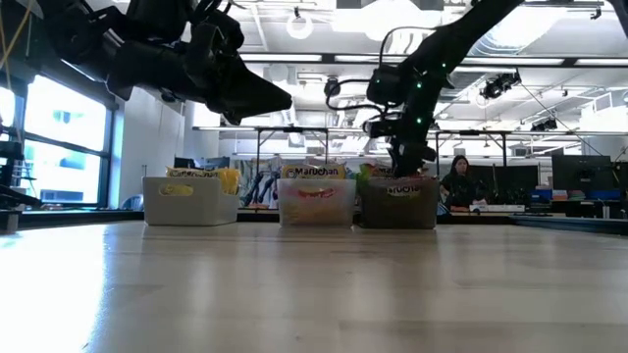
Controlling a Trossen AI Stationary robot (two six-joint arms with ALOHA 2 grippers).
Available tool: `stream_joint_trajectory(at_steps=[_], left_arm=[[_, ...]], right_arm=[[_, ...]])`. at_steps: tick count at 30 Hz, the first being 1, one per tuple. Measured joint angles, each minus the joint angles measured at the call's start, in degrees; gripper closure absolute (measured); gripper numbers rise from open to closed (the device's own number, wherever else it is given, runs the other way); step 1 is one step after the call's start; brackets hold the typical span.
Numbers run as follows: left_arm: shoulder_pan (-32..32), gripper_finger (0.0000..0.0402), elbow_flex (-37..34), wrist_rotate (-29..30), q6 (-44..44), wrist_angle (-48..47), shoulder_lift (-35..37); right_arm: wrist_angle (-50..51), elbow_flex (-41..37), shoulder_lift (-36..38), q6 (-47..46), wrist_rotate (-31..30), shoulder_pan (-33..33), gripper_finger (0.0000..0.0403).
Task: Sort Maruchan noodles
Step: Put the green noodle pack into the transparent black bin
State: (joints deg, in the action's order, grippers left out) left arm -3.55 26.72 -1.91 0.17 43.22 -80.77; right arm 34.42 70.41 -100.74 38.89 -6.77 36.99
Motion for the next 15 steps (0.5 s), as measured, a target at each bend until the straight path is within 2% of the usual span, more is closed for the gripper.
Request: stream_joint_trajectory(at_steps=[3,11,15], left_arm=[[0.0,0.0314,0.0,0.01,0.02,0.0,0.0],[0.02,0.0314,0.0,0.0,-0.03,-0.02,0.0],[0.0,0.0314,0.0,0.01,0.0,-0.02,0.0]], right_arm=[[-0.09,0.01,-0.08,-0.05,-0.62,0.0,0.0302],[-0.81,0.0,0.08,-1.57,-6.28,0.0,0.0228],[-0.88,0.0,1.56,-1.39,-9.13,-0.86,0.0217]])
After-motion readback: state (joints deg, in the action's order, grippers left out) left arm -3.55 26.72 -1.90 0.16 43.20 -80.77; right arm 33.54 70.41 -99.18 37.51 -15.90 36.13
